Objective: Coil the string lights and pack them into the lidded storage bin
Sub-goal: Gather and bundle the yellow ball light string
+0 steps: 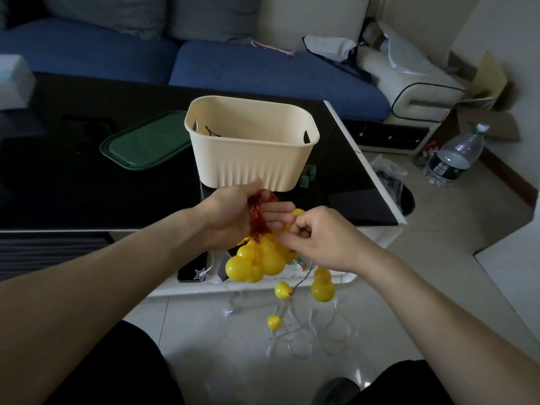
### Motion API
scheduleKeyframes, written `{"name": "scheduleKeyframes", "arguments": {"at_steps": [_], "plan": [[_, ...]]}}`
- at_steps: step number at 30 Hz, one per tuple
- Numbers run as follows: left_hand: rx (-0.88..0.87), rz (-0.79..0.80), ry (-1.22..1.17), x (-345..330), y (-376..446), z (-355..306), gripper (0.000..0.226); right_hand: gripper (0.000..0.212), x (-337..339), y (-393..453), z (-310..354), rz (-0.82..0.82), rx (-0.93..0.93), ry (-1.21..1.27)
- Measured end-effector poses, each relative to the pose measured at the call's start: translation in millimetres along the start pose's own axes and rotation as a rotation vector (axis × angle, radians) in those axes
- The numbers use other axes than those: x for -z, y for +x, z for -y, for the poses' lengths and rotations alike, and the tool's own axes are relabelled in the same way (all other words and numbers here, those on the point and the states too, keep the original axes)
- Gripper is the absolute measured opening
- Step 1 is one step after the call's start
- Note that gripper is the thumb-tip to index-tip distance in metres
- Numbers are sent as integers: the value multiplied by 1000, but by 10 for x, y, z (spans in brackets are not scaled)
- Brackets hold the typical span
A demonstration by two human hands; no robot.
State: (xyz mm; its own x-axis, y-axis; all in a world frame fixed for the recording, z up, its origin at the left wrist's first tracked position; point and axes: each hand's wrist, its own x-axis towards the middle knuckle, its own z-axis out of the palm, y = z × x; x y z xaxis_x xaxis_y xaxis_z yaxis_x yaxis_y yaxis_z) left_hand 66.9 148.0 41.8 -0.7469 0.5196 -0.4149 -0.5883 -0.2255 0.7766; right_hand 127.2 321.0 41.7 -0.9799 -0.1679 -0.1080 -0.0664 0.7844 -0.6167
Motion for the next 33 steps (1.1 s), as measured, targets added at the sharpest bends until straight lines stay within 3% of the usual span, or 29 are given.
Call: {"name": "scheduleKeyframes", "arguments": {"at_steps": [5,10,14,22,29,33], "plan": [[-6,79,-111,-52,3,-16,41,33,-27,22,15,17,-8,-79],[-18,77,3,-62,52,57,41,22,-28,-17,73,136,0,-109],[-35,7,197,-72,89,177,38,34,-33,-46,103,159,38,-78],[-140,-92,866,-82,105,296,32,23,-102,-39,156,120,24,-39],[-67,2,896,-48,61,226,33,24,-35,-8,100,54,-36,163],[-38,-27,812,-11,70,187,25,23,48,-9,-55,232,-85,128]]}}
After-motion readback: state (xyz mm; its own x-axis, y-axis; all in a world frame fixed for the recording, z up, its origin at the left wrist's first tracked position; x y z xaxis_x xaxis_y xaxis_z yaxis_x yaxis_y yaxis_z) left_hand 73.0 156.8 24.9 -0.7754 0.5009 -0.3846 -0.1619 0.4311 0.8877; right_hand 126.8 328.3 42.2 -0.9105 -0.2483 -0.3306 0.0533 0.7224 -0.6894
